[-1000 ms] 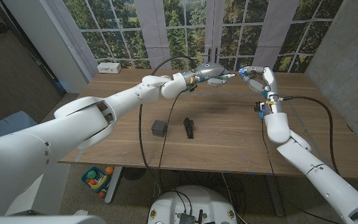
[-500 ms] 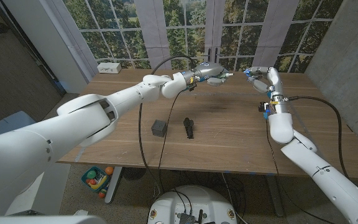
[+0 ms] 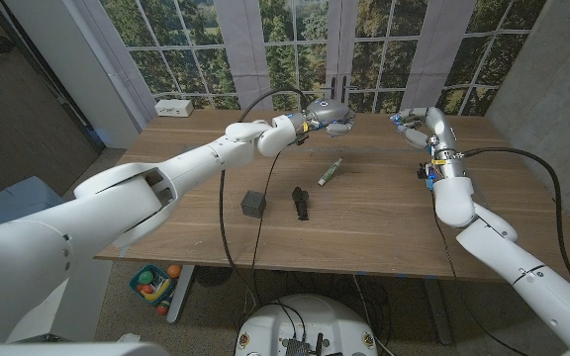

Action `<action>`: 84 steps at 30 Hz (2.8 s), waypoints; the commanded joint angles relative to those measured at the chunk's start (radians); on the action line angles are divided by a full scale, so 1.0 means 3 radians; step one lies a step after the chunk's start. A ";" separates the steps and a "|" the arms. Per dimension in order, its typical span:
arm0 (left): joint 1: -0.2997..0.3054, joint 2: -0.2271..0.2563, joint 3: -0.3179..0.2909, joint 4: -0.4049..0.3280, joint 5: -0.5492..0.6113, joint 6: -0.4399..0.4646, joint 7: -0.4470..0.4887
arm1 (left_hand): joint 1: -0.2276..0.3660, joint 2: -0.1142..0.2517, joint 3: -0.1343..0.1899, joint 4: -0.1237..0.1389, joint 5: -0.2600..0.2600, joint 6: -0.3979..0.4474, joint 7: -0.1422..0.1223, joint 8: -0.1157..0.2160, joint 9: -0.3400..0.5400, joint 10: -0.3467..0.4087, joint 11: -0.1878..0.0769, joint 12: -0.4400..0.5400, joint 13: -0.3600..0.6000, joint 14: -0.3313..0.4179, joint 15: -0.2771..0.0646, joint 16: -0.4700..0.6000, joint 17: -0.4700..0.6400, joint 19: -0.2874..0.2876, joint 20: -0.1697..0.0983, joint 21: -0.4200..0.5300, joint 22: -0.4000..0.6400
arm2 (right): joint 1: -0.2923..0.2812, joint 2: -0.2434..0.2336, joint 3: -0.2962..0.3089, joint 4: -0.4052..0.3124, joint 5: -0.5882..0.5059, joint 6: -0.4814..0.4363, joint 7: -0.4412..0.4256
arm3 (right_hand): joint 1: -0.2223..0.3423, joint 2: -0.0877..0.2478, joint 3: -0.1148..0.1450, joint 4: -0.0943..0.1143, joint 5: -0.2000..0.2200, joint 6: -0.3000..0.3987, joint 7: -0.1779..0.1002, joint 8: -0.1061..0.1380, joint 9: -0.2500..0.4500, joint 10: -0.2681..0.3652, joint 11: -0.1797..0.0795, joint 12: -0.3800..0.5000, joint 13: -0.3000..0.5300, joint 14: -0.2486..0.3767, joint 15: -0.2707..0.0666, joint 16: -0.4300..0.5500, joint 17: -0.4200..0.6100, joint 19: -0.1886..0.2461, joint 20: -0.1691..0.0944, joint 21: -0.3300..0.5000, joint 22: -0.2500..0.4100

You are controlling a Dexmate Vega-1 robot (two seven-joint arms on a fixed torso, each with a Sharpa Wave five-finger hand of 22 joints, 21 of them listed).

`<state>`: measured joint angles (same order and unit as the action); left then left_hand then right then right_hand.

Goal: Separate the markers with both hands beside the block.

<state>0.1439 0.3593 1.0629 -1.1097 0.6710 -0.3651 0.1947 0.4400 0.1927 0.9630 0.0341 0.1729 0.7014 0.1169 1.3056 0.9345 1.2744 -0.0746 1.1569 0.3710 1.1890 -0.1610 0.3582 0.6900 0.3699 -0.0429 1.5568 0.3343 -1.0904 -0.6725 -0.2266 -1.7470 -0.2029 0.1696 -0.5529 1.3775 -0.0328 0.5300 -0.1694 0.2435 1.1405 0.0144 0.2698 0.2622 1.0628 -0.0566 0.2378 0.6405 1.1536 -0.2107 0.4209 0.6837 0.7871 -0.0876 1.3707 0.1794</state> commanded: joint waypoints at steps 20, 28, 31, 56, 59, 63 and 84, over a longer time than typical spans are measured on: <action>0.0477 0.0388 -0.0332 -0.0938 0.0142 0.1121 -0.0511 | -0.0203 -0.0027 -0.0015 0.0030 0.0001 0.0002 -0.0021 -0.0260 -0.0487 -0.0345 -0.0006 -0.0321 0.0015 -0.0349 -0.0198 -0.0154 -0.0158 -0.0147 -0.0003 -0.0223 -0.0273 | 0.0121 -0.0519 -0.0300 -0.0649 -0.0060 -0.1220 0.0658 | -0.0019 0.0033 0.0001 0.0008 0.0008 -0.0002 -0.0001 0.0013 0.0021 -0.0003 -0.0024 -0.0001 0.0057 -0.0060 -0.0027 0.0021 0.0049 -0.0021 -0.0457 -0.0005 0.0015; 0.0623 0.0453 -0.0443 -0.1044 0.0102 0.1184 -0.0335 | -0.0314 -0.0014 -0.0106 -0.0059 0.0002 -0.0268 -0.0083 -0.0512 -0.0792 -0.0870 -0.0003 -0.0759 -0.0119 -0.0704 -0.0132 -0.0234 -0.0220 -0.0273 0.0047 -0.0360 -0.0480 | 0.0240 -0.0623 -0.0438 -0.0752 -0.0074 -0.1550 0.0853 | -0.0019 0.0035 0.0000 0.0007 0.0009 0.0001 0.0002 0.0015 0.0027 -0.0020 -0.0033 -0.0006 0.0072 -0.0069 -0.0028 0.0024 0.0061 -0.0026 -0.0456 -0.0003 0.0016; 0.0667 0.0466 -0.0482 -0.1054 0.0084 0.1164 -0.0231 | -0.0349 -0.0023 -0.0142 -0.0071 0.0000 -0.0317 -0.0095 -0.0578 -0.0890 -0.0998 -0.0022 -0.0900 -0.0188 -0.0793 -0.0115 -0.0241 -0.0231 -0.0334 0.0072 -0.0404 -0.0501 | 0.0292 -0.0668 -0.0503 -0.0792 -0.0101 -0.1670 0.0930 | -0.0020 0.0037 0.0000 0.0007 0.0010 0.0001 0.0005 0.0013 0.0025 -0.0020 -0.0035 -0.0007 0.0077 -0.0072 -0.0027 0.0024 0.0065 -0.0029 -0.0456 -0.0002 0.0017; 0.0841 0.0505 -0.0729 -0.0928 -0.0327 0.0765 0.0136 | -0.0901 -0.0175 -0.0121 -0.0264 -0.0006 -0.1343 -0.0222 -0.1765 -0.1811 -0.2535 0.0197 -0.2133 -0.0586 -0.2053 0.0283 -0.0573 -0.0870 -0.0858 0.0290 -0.0909 -0.0553 | 0.0755 -0.0782 -0.1040 -0.0814 -0.0167 -0.2303 0.1480 | -0.0023 0.0044 -0.0002 0.0004 0.0009 -0.0002 0.0007 0.0003 0.0026 -0.0011 -0.0033 -0.0020 0.0093 -0.0083 -0.0029 0.0039 0.0105 -0.0032 -0.0455 0.0012 0.0019; 0.0843 0.0500 -0.0752 -0.0874 -0.0394 0.0665 0.0162 | -0.0986 -0.0182 -0.0122 -0.0228 -0.0013 -0.1372 -0.0237 -0.1886 -0.1910 -0.2647 0.0194 -0.2212 -0.0598 -0.2172 0.0297 -0.0579 -0.0933 -0.0905 0.0283 -0.0983 -0.0557 | 0.0824 -0.0772 -0.1115 -0.0775 -0.0192 -0.2349 0.1540 | -0.0022 0.0047 -0.0002 0.0004 0.0010 -0.0003 0.0005 0.0001 0.0025 -0.0012 -0.0032 -0.0023 0.0091 -0.0082 -0.0030 0.0040 0.0107 -0.0032 -0.0455 0.0013 0.0019; 0.0844 0.0493 -0.0775 -0.0819 -0.0468 0.0571 0.0169 | -0.1103 -0.0192 -0.0127 -0.0202 -0.0013 -0.1471 -0.0355 -0.2107 -0.2081 -0.2838 0.0207 -0.2355 -0.0614 -0.2341 0.0361 -0.0565 -0.1046 -0.0982 0.0257 -0.1110 -0.0559 | 0.0902 -0.0755 -0.1208 -0.0734 -0.0247 -0.2434 0.1589 | -0.0016 0.0044 -0.0001 -0.0001 0.0009 -0.0004 0.0009 -0.0001 0.0023 -0.0018 -0.0026 -0.0030 0.0089 -0.0085 -0.0034 0.0040 0.0111 -0.0033 -0.0455 0.0016 0.0019; 0.0856 0.0456 -0.0875 -0.0664 -0.0706 0.0261 0.0178 | -0.1339 -0.0154 -0.0215 -0.0083 0.0006 -0.1716 -0.0583 -0.2698 -0.2496 -0.3324 0.0144 -0.2793 -0.0638 -0.2944 0.0402 -0.0556 -0.1351 -0.1157 0.0283 -0.1492 -0.0562 | 0.1368 -0.0748 -0.1699 -0.0764 -0.0493 -0.3151 0.2241 | -0.0288 0.0132 -0.0083 0.0079 -0.0037 -0.0716 -0.0020 -0.0260 0.0052 -0.0695 0.0057 -0.0210 -0.0003 -0.0587 -0.0024 -0.0180 0.0029 -0.0492 -0.0410 -0.0166 -0.0021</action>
<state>0.3943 0.4976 0.8147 -1.3184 0.4848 -0.2528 0.2432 0.0463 0.0883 0.9019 0.0095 0.1699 0.1907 -0.0589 0.4985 0.1858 0.2781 -0.0338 0.3204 0.1765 0.3089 -0.0376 0.1867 0.2834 0.0271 0.0394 1.1129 0.1627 -0.7548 -0.8949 -0.6630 -1.9657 -0.3220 -0.6680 0.0137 1.3214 -0.0014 0.5229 -0.1517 0.2362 0.9639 0.0134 0.1999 0.2766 0.9009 -0.0404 0.1802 0.6531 1.0101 -0.1679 0.3788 0.7022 0.6699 -0.0645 1.3347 0.1749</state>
